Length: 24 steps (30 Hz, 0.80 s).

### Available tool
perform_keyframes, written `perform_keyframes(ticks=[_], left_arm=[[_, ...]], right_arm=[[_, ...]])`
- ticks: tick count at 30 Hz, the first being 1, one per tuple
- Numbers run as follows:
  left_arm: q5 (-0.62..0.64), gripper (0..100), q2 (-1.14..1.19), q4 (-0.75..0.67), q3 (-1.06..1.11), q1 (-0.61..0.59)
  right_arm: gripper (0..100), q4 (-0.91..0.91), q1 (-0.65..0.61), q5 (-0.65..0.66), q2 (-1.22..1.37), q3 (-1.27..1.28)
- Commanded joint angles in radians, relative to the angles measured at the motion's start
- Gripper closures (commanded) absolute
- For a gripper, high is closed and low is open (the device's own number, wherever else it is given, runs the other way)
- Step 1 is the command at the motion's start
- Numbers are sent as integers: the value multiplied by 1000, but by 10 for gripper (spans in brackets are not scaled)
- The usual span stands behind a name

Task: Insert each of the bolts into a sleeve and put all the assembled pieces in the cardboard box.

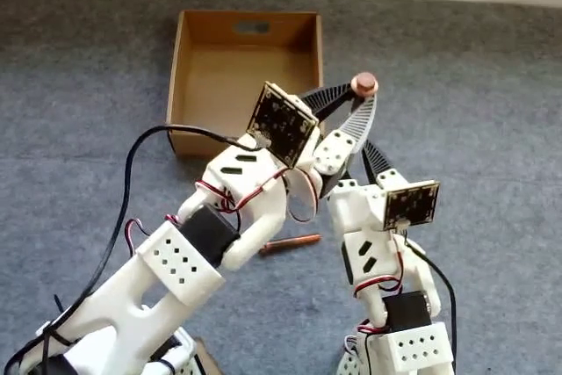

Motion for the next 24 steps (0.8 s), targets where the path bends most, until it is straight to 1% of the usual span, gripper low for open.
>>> perform_keyframes(ticks=[1, 11, 13, 17, 20, 24], left_arm=[[5, 991, -33, -31, -5, 15], [5, 991, -31, -31, -4, 15], [43, 991, -31, -31, -4, 15], [181, 991, -31, -31, -4, -33], [195, 991, -31, -31, -5, -56], [195, 991, -31, -31, -4, -48]], right_arm=[[992, -18, 5, 8, -12, -7], [992, -18, 5, 8, -12, -7], [992, -18, 7, 8, -12, -7], [992, -18, 7, 8, -12, -7], [992, -18, 7, 8, -12, -7], [992, -18, 7, 8, -12, -7]])
